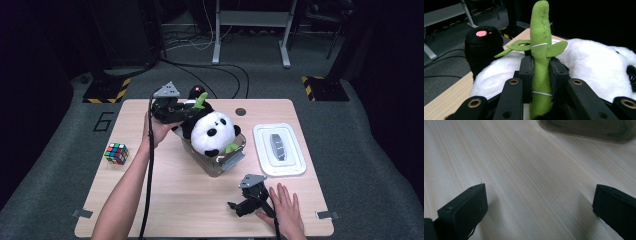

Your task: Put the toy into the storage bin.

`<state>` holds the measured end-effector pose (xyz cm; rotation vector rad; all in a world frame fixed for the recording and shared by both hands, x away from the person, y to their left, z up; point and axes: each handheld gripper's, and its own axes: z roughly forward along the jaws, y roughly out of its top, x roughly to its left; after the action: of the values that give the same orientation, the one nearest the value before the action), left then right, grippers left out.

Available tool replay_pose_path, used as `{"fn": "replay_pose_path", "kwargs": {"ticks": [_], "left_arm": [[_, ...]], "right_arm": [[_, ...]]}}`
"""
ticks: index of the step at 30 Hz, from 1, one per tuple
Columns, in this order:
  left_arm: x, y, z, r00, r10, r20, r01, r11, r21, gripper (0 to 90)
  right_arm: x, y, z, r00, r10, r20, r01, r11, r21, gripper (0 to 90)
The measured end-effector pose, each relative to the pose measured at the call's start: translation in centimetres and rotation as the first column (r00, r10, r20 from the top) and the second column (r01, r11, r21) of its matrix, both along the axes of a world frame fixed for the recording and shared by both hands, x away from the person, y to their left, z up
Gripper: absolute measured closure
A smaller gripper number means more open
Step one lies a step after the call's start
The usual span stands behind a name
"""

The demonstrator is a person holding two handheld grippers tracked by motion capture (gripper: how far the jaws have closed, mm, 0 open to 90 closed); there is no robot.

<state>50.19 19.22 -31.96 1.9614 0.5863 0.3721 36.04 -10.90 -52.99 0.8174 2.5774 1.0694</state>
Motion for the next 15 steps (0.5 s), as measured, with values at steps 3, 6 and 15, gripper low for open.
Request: {"fn": "replay_pose_path", "kwargs": {"ticks": [3, 6, 15], "left_arm": [[0.2, -0.5, -0.3, 1.0, -0.009, -0.002, 0.009, 1.0, 0.003, 75.2], [0.4, -1.0, -0.6, 0.9999, -0.016, 0.002, 0.016, 0.9999, 0.004, 75.1], [1.3, -1.9, -2.4, 0.9997, -0.016, -0.02, 0.016, 0.9998, 0.01, 74.9]], "right_arm": [[0.0, 0.0, 0.0, 1.0, 0.0, 0.0, 0.0, 1.0, 0.0, 0.0], [0.0, 0.0, 0.0, 1.0, 0.0, 0.001, 0.0, 1.0, 0.001, 0.0], [0.0, 0.0, 0.0, 1.0, -0.001, 0.0, 0.001, 1.0, 0.001, 0.0]]}}
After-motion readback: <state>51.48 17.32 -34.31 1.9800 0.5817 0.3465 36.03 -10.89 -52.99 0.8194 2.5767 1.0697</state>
